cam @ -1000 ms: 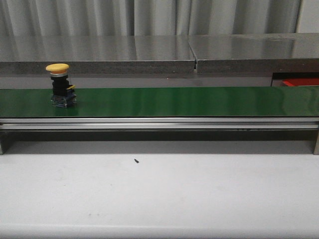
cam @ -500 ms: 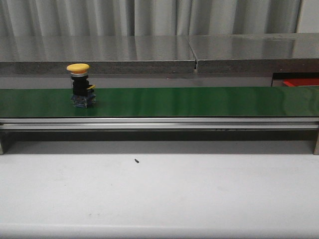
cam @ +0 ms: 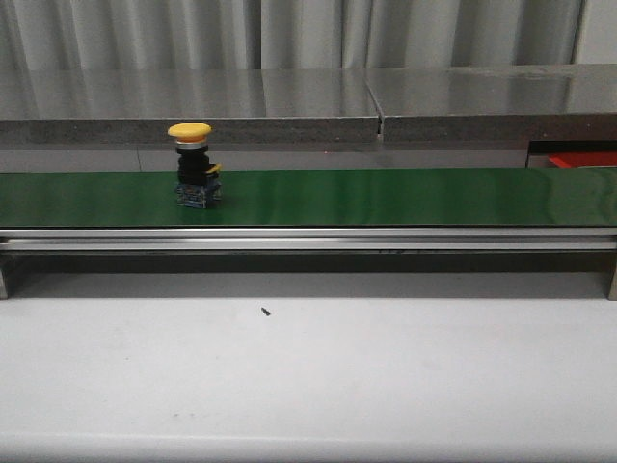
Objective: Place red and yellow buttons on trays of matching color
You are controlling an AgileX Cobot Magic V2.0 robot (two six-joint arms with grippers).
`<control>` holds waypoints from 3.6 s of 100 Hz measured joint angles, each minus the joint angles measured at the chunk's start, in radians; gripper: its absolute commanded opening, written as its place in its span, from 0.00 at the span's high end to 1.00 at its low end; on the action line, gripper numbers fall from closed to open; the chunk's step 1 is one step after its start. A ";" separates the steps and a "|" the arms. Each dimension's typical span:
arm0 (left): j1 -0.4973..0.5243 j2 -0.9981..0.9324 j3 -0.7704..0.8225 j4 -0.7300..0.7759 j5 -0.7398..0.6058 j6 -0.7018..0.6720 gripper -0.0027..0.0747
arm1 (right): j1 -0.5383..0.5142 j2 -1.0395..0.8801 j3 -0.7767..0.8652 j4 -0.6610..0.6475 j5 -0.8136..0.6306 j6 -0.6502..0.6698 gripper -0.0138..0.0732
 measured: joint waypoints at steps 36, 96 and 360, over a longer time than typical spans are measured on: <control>-0.207 -0.144 -0.106 0.000 0.097 0.097 0.99 | 0.000 0.000 0.000 0.000 0.000 0.000 0.92; -0.459 0.194 -0.315 -0.038 0.178 0.129 0.99 | 0.000 0.000 0.000 0.000 0.000 0.000 0.92; -0.688 -1.123 0.627 -0.181 -0.148 0.257 0.99 | 0.000 0.426 -0.654 0.203 0.507 0.000 0.92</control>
